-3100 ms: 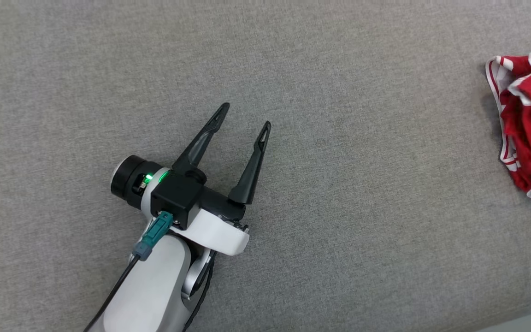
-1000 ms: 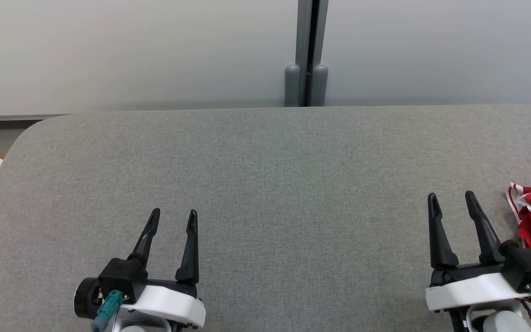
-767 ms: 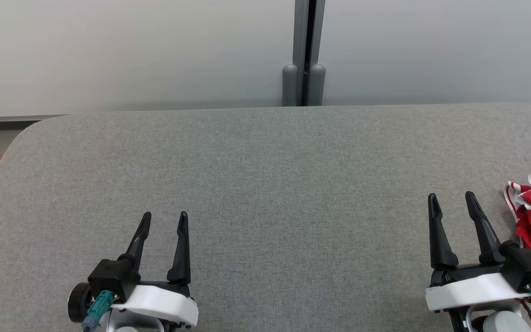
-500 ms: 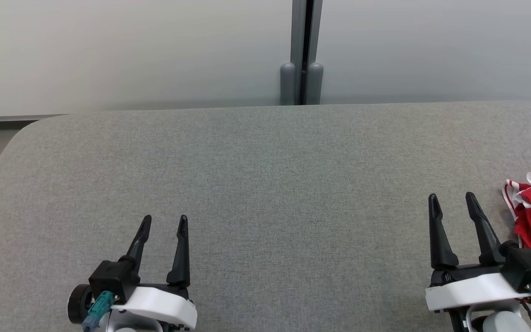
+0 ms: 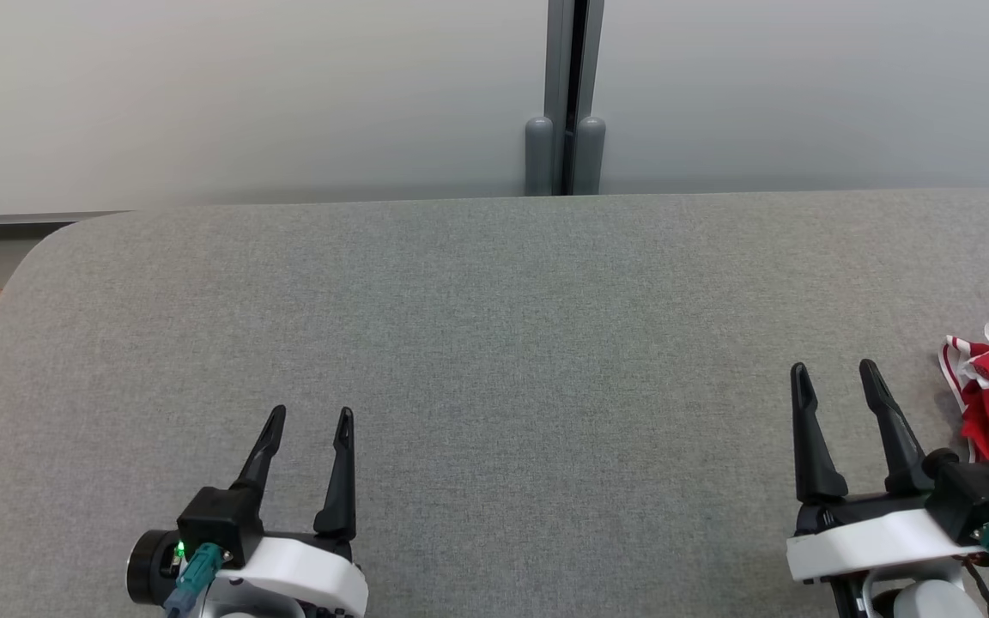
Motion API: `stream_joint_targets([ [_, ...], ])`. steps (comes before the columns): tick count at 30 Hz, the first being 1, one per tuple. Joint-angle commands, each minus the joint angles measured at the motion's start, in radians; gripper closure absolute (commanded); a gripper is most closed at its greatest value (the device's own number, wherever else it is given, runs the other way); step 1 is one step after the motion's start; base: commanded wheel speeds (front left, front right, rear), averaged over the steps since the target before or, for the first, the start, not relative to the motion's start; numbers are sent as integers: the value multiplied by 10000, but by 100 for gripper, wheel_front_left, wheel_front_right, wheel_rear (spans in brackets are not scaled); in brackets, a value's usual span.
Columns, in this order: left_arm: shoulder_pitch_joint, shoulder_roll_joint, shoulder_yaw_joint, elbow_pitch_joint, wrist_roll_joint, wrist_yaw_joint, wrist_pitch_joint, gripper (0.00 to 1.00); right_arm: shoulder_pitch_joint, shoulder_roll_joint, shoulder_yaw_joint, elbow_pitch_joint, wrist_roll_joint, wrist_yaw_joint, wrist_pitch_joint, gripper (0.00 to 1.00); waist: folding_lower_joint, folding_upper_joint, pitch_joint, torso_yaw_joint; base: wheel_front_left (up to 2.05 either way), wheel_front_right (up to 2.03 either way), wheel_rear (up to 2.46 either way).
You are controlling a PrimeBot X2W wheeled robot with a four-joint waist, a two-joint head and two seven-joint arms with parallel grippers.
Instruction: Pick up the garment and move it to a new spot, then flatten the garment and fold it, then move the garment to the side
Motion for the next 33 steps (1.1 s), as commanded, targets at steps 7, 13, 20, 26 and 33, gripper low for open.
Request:
stream_joint_targets([
  [7,258,-22,6,274,-178,-19,31,100,228,61,39,299,169,0,36,100,0,0,-12,4,0,0,0],
  [13,210,28,219,211,-1380,-159,301,100,188,45,-98,300,1373,0,336,100,0,0,-28,-23,0,0,0],
  [20,117,86,483,189,-2833,-342,636,100,129,26,-268,313,2830,0,707,100,0,0,-51,-58,0,0,0],
  [26,54,120,669,169,-3830,-466,874,100,88,16,-392,320,3832,-1,962,100,0,0,-67,-84,0,0,0],
  [33,8,149,849,132,-4751,-585,1092,100,55,7,-504,325,4765,-1,1201,100,0,0,-83,-110,0,0,0],
])
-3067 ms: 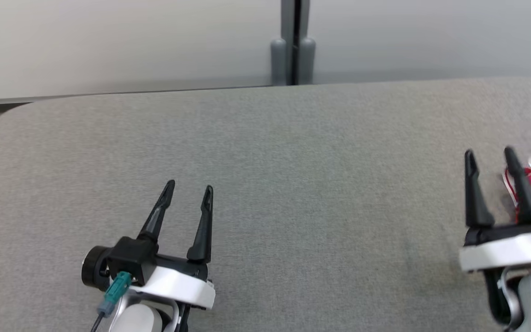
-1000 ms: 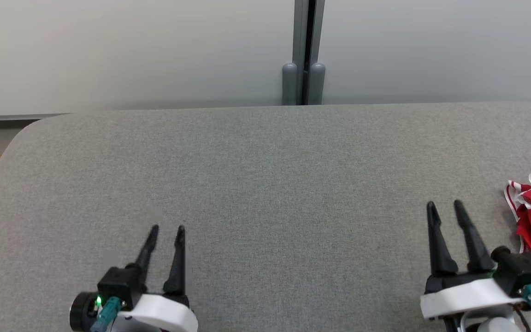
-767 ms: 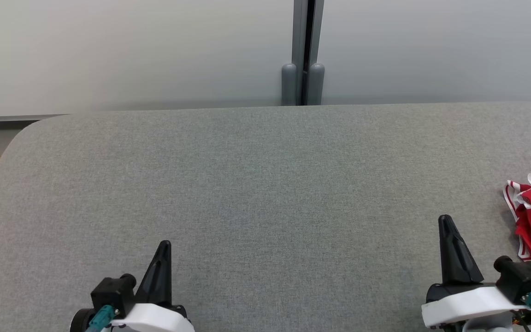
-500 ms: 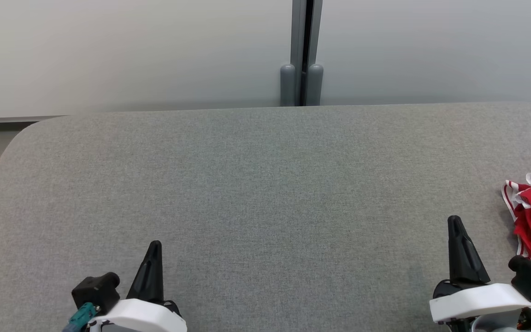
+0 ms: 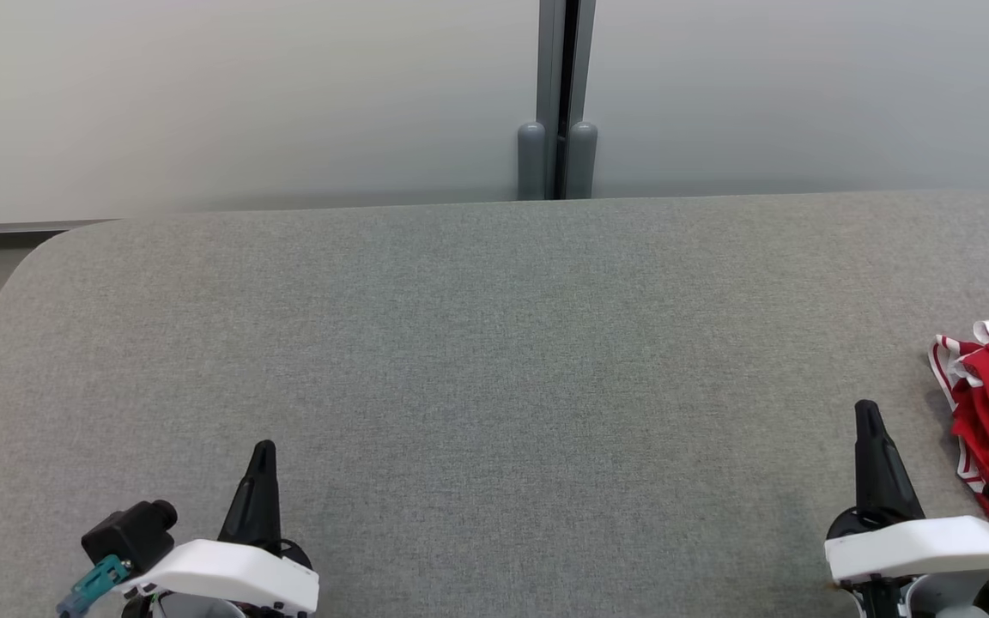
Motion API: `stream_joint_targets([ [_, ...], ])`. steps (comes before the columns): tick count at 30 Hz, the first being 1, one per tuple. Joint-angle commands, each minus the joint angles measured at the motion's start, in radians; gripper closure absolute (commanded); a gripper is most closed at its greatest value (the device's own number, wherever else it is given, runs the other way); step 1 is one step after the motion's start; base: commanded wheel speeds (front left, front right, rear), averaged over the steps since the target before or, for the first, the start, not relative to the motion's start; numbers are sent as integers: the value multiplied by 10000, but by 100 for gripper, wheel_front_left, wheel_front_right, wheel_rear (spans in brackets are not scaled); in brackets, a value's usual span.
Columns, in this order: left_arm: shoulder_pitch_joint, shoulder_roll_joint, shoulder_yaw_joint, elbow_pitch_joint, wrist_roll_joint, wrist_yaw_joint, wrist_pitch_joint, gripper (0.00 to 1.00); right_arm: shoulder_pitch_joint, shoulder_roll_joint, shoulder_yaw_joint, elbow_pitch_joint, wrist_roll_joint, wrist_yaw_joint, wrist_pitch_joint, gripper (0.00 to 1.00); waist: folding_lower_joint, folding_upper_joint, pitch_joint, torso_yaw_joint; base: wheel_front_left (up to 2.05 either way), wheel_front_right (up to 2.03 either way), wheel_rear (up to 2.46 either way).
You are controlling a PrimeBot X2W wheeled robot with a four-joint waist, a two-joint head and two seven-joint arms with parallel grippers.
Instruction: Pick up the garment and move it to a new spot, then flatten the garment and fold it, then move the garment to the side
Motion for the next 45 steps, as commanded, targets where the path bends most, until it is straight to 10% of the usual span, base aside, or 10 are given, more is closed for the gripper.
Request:
stream_joint_targets([
  [1,-294,84,122,-182,-351,-83,58,100,-238,-65,-65,-127,371,-1,89,100,0,0,-3,-5,0,0,0],
  [45,-537,154,1240,-407,-5390,-732,1386,100,-418,-81,-741,-91,5506,-1,1470,100,0,0,-120,-194,0,0,0],
])
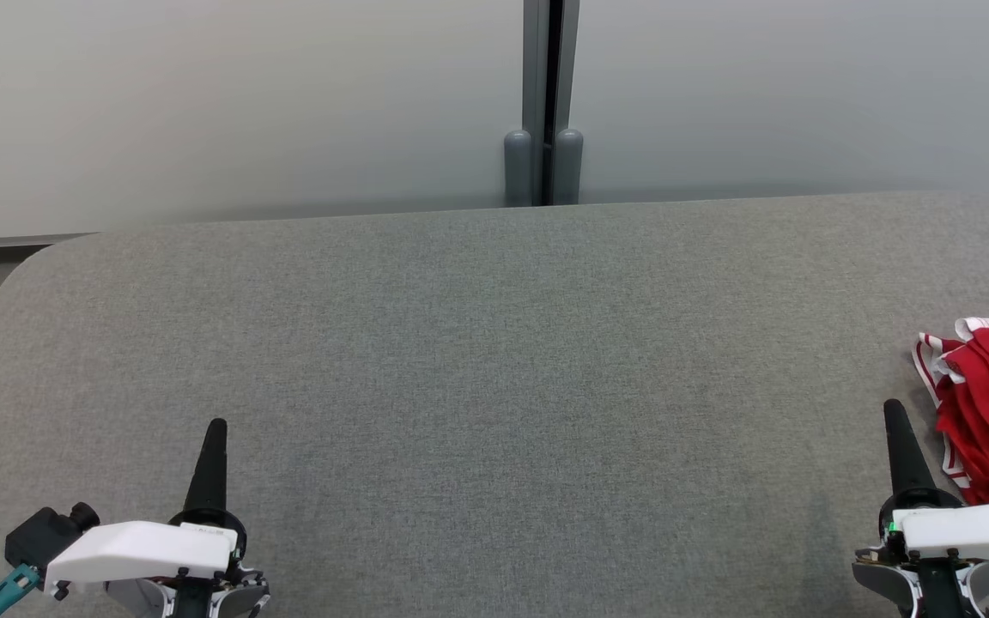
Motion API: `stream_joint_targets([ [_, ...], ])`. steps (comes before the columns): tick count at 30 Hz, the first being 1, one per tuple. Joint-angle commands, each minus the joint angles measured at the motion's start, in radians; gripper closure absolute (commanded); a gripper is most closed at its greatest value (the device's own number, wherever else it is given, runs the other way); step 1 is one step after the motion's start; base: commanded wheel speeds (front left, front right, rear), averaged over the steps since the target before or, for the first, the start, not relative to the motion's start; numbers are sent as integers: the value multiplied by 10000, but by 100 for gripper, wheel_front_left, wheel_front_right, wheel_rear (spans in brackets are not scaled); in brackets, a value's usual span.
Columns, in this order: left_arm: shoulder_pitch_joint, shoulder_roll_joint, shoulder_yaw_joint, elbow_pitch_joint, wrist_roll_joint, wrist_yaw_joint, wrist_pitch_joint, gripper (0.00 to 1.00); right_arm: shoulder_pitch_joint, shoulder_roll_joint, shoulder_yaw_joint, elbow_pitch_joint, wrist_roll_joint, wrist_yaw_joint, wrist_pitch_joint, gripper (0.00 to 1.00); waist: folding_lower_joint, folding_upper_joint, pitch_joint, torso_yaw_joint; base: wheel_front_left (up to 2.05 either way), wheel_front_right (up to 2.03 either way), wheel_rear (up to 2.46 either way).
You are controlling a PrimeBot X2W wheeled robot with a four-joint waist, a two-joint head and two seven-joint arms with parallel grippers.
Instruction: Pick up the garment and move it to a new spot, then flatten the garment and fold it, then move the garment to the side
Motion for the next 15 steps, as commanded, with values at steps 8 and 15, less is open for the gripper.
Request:
stream_joint_targets([
  [8,-296,85,251,-140,-808,-162,220,100,-207,-69,-138,-76,842,1,275,100,0,-1,-21,-34,0,0,0],
  [15,-302,82,400,-159,-1400,-235,389,100,-228,-66,-223,-68,1448,1,440,100,0,-1,-40,-64,0,0,0],
])
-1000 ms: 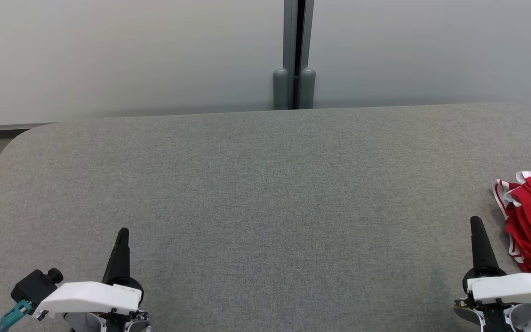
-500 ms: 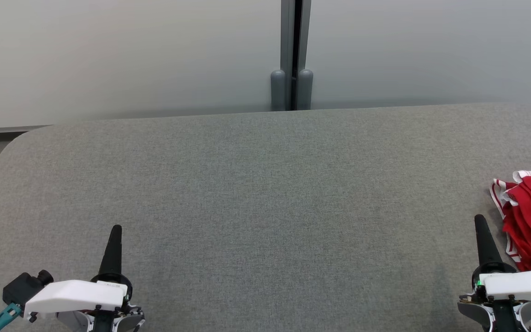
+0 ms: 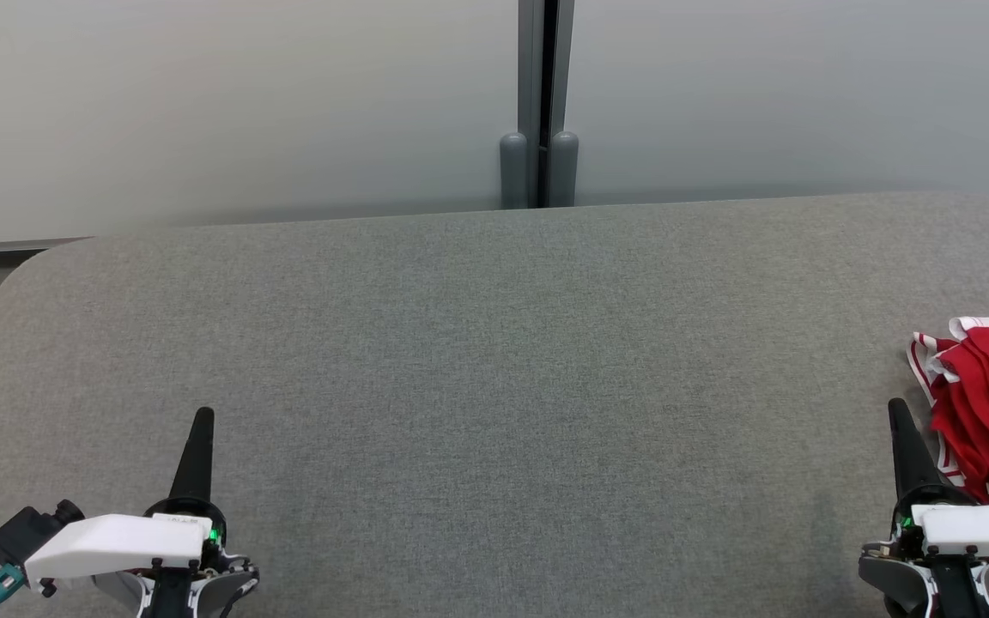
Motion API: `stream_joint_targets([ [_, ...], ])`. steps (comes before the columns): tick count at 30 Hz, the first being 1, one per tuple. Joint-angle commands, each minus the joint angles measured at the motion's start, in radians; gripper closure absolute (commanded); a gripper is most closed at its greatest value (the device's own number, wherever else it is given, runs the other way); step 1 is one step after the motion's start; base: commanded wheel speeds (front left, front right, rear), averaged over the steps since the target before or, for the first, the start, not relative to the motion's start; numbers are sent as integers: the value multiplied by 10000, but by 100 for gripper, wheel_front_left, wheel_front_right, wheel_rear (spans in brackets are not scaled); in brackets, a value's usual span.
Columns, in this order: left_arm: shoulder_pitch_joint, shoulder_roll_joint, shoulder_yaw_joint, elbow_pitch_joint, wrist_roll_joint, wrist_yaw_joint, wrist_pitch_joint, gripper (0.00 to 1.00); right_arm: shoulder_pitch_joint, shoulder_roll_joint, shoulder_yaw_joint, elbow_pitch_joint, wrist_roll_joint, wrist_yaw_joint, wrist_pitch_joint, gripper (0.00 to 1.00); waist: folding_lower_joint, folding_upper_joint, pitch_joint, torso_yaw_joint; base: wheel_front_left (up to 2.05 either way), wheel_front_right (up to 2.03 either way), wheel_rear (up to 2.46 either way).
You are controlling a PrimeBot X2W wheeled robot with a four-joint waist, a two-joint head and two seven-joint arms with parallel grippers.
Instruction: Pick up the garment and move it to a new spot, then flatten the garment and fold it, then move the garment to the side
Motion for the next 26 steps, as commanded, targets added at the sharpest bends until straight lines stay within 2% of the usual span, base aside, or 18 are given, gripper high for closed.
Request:
stream_joint_targets([
  [1,-176,83,95,-96,-161,-80,46,100,-185,-66,-62,-66,191,1,69,100,0,0,-2,-4,0,0,0],
  [26,-287,59,570,-154,-1984,-323,600,100,-217,-53,-336,-41,2091,1,606,100,0,0,-70,-113,0,0,0],
])
